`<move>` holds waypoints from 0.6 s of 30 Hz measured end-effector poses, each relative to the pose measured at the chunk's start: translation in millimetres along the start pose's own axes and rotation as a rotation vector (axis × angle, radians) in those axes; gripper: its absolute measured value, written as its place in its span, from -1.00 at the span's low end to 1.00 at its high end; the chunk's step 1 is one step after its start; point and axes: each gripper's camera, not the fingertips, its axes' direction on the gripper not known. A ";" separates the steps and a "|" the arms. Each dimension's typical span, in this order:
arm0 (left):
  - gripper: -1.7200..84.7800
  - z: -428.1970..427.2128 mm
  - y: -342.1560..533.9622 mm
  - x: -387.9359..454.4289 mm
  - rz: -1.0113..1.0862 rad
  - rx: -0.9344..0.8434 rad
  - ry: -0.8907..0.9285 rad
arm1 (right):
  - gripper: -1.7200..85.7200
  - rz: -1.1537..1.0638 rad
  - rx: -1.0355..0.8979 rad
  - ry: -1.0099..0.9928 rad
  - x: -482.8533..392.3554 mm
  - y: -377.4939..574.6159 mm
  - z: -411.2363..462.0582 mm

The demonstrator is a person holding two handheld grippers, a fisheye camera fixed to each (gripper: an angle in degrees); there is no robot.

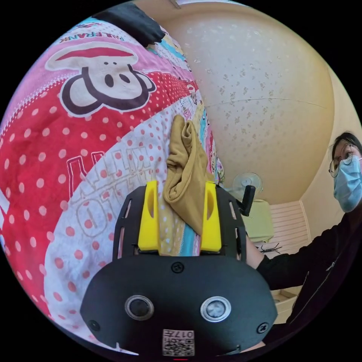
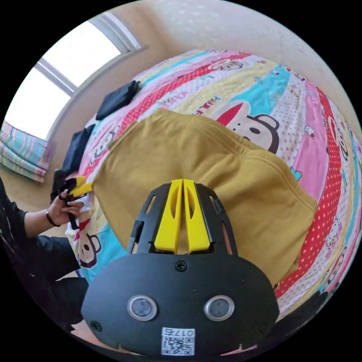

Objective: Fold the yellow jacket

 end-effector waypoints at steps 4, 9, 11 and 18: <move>-0.53 5.3 -3.5 3.7 0.007 -0.033 0.022 | -0.94 0.024 0.044 0.012 -1.5 7.4 35.2; -0.69 10.9 -10.7 -12.4 -0.126 -0.115 0.078 | -0.91 0.027 -0.159 -0.052 8.7 -23.2 62.8; -0.77 12.1 -13.6 -15.9 -0.147 -0.171 0.099 | -0.85 0.086 -0.243 -0.099 4.0 -58.4 60.3; -0.81 3.8 -16.5 11.4 -0.030 -0.126 0.104 | -0.50 0.114 -0.397 -0.106 -76.4 -179.2 84.4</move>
